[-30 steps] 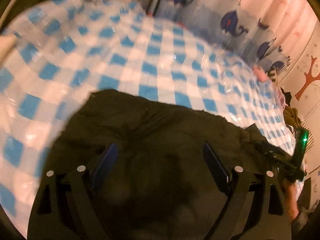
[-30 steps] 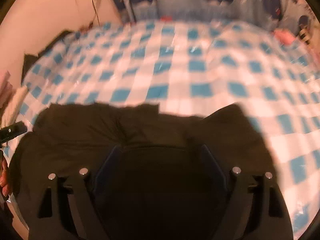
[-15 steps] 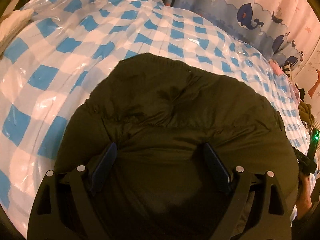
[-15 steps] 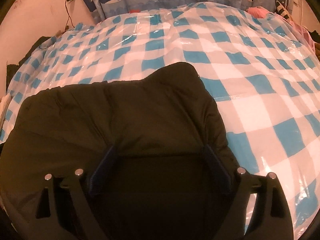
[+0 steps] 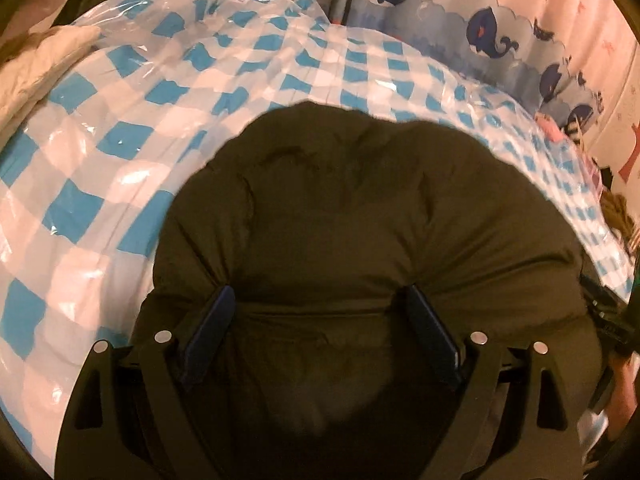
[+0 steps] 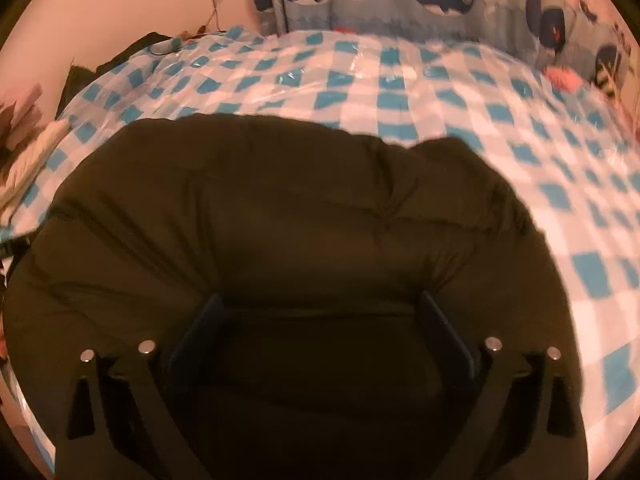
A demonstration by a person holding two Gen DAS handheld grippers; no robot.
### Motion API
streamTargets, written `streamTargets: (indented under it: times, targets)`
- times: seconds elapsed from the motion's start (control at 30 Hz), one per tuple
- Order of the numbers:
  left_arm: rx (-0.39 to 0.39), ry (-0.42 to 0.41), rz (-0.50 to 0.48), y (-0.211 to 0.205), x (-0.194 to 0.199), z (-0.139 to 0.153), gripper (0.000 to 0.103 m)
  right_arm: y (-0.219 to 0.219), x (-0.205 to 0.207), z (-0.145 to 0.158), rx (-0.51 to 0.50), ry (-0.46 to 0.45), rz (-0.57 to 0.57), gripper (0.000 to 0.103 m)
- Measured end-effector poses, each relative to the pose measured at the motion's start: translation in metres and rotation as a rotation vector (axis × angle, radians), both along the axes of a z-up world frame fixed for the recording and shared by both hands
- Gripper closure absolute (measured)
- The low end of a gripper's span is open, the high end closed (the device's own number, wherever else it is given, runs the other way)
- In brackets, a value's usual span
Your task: Fold large clothes
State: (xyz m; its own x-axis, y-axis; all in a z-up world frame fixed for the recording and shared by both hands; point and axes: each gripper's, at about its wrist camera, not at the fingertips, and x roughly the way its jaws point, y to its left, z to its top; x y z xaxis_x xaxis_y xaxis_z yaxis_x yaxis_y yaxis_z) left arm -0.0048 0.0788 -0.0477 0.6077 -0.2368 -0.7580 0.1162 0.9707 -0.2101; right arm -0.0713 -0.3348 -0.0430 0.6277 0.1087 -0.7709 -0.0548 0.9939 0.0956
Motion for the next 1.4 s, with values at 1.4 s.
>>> streamTargets:
  times: [1.4]
  targets:
    - [-0.124, 0.107, 0.056, 0.086, -0.127, 0.014, 0.019, 0.131, -0.001, 0.078, 0.022, -0.112, 0.095, 0.007]
